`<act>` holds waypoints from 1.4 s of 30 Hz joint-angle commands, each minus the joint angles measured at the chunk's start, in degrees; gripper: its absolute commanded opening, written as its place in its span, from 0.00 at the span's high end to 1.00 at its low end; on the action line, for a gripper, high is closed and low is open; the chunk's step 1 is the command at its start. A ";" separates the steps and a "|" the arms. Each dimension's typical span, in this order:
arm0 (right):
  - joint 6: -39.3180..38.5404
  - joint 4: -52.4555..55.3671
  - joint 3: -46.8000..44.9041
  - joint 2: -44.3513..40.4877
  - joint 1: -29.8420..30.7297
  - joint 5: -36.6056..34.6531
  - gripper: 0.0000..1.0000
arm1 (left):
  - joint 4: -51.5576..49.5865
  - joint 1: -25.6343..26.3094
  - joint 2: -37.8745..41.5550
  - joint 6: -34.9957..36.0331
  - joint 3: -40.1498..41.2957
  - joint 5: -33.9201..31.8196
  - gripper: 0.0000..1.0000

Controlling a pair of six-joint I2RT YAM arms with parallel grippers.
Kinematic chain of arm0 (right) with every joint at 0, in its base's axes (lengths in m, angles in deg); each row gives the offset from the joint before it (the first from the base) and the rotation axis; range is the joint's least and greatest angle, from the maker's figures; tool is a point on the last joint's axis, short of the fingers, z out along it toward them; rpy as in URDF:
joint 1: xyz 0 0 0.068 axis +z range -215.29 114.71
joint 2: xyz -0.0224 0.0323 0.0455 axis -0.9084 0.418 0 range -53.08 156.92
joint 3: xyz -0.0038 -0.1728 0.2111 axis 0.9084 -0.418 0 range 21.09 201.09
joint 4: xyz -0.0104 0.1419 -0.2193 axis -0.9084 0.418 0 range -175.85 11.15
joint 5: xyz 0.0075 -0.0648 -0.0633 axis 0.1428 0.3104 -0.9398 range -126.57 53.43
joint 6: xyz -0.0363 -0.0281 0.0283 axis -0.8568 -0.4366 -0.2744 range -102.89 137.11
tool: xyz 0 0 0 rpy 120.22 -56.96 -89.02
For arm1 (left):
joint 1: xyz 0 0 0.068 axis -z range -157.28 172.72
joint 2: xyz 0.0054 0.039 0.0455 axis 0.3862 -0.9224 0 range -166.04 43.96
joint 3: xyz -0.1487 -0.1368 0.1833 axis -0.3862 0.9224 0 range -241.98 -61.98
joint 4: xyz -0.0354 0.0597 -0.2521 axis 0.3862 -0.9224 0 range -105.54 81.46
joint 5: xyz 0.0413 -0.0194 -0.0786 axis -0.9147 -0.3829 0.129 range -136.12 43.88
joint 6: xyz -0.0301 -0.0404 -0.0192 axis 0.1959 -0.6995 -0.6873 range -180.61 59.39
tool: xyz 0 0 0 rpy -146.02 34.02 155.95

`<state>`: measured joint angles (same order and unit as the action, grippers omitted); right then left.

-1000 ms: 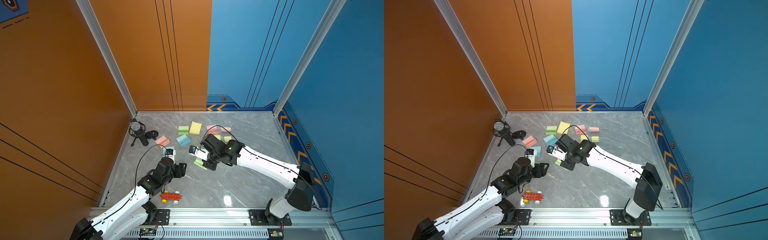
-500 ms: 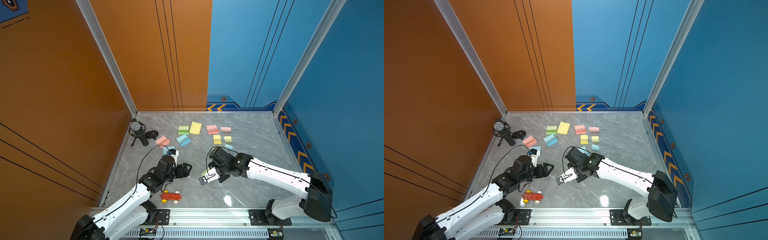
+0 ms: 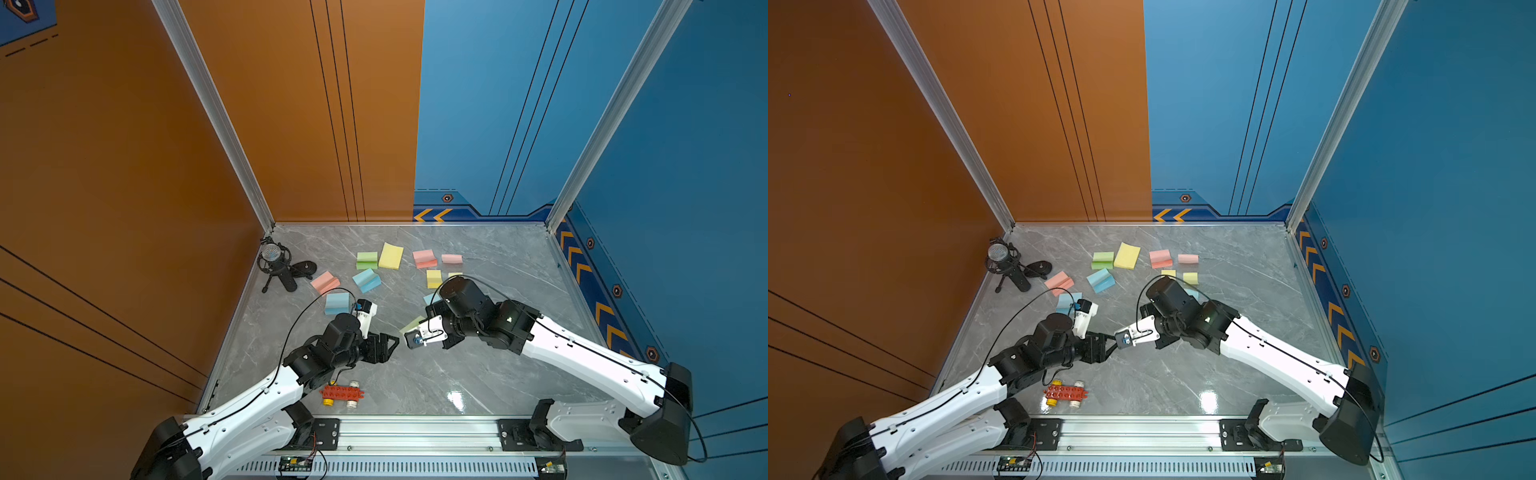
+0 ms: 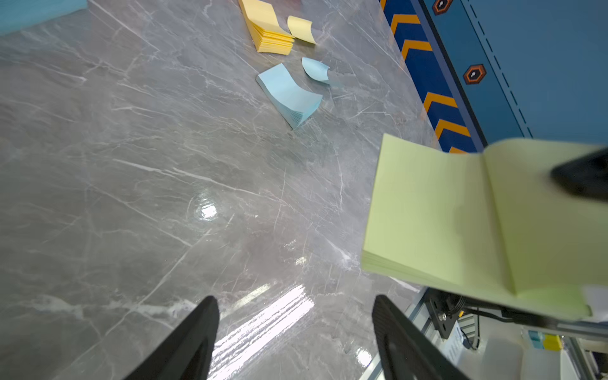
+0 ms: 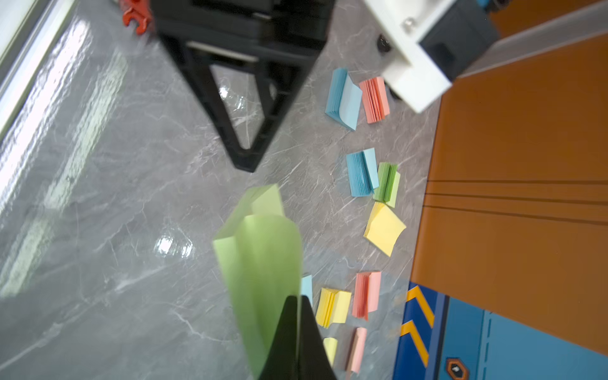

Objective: Tear off pages from different memo pads
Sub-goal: Pick up the memo pad from the center of the board.

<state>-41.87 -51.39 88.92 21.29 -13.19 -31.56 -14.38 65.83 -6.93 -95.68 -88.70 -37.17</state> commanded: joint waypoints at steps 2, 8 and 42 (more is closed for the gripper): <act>34.11 2.48 8.70 4.39 -2.22 -10.35 0.97 | 2.33 5.96 -0.71 7.02 -1.04 -10.25 0.22; 83.44 9.80 13.08 9.04 -7.36 -19.09 0.96 | 11.10 11.56 2.91 11.16 2.58 -19.87 0.22; 169.56 0.44 -10.94 -10.61 9.20 -37.26 1.00 | 44.87 18.41 -23.99 25.68 -3.68 -14.22 0.15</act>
<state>125.25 -51.11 78.89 12.46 -5.00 -66.46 29.55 83.64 -29.68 -69.25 -90.96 -50.20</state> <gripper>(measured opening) 0.040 0.864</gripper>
